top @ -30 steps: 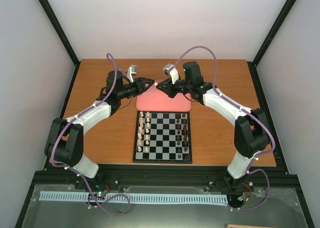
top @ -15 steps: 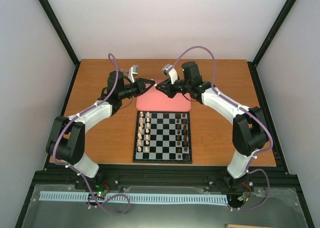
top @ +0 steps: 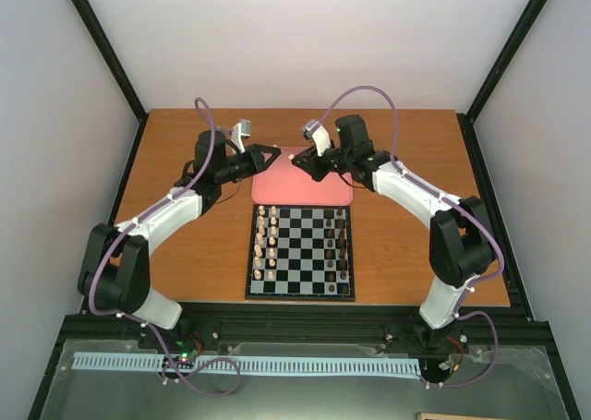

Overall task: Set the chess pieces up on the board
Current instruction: Pick up the chess piece from the storage box, then place the chess piece on the chessboard.

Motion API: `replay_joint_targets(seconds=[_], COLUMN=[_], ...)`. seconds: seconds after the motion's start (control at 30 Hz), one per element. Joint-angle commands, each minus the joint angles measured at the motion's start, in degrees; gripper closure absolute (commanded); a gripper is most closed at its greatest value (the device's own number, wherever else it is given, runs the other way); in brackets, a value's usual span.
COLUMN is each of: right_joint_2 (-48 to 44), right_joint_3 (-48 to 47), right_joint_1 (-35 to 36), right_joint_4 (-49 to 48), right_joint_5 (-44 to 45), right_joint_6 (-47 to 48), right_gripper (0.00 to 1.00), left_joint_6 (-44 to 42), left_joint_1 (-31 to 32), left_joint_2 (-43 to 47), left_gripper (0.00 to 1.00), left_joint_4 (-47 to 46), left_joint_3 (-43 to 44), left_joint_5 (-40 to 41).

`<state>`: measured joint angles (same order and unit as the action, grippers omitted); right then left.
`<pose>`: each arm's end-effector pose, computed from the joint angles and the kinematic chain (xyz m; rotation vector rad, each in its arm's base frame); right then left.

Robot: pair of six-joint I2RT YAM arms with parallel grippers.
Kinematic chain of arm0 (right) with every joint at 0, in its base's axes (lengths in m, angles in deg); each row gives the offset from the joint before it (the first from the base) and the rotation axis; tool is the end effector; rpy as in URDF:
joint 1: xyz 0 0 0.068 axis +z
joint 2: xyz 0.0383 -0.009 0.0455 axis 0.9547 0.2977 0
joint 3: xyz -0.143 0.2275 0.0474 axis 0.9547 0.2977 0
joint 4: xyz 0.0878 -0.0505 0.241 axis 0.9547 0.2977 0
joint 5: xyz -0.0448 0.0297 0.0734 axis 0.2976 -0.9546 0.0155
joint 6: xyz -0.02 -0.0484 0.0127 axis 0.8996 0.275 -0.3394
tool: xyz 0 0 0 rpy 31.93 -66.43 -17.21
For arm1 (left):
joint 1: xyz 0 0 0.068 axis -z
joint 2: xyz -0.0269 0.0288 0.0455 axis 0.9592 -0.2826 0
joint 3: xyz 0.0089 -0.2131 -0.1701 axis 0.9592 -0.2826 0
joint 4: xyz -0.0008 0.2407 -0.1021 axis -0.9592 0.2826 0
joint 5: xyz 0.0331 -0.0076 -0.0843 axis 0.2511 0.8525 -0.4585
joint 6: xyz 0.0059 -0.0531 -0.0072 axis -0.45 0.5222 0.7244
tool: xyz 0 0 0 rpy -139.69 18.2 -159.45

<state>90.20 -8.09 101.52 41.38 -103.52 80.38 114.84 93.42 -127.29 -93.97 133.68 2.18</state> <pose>0.3451 0.2123 0.2767 -0.9424 1.9414 0.8711 0.3196 -0.1360 0.2712 -0.0260 2.0393 -1.3021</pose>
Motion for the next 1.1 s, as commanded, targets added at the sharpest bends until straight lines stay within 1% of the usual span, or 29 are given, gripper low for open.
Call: replay_joint_targets(seconds=[0.0,0.1,0.23,0.33,0.43,0.53,0.63,0.73,0.87,1.07], right_joint_2=[-0.6,-0.9,-0.2,2.3,3.5,4.7,5.3,4.7,4.1,4.4], right_joint_3=[1.4,1.7,0.5,-2.8,-4.0,-4.2,-4.1,-2.6,-0.9,1.1], right_joint_1=[-1.0,-1.0,-1.0,-1.0,-1.0,-1.0,-1.0,-1.0,-1.0,-0.7], right_joint_4=[-0.7,-0.8,-1.0,0.6,-0.4,-1.3,-1.3,-2.2,-3.0,-4.5], right_joint_5=[1.4,-0.4,3.8,8.1,9.0,8.3,8.0,9.9,11.7,12.5], right_joint_6=[0.9,1.4,0.0,-1.6,-2.4,-3.4,-3.9,-4.1,-4.5,-5.5], right_gripper=[0.93,0.93,0.92,0.92,0.92,0.92,0.92,0.92,0.92,0.92], left_joint_6=[-6.7,-7.8,-9.7,-13.1,-15.9,-19.1,-19.9,-19.8,-18.7,-15.1], left_joint_1=[0.5,0.5,0.5,0.6,2.2,6.8,11.3,16.5,23.3,33.2], left_joint_2=[5.4,6.7,7.1,7.6,9.2,11.6,15.4,20.1,25.4,32.8], left_gripper=[0.99,0.99,0.99,0.99,0.99,0.99,0.99,0.99,0.99,0.99], left_joint_4=[5.0,6.2,6.9,10.6,12.9,16.6,18.9,20.5,25.1,29.6], left_joint_3=[2.4,2.1,1.7,1.2,-2.0,-5.1,-9.1,-13.5,-17.1,-20.8], left_joint_5=[6.1,7.5,6.7,10.0,13.9,22.4,30.6,37.6,49.0,59.8])
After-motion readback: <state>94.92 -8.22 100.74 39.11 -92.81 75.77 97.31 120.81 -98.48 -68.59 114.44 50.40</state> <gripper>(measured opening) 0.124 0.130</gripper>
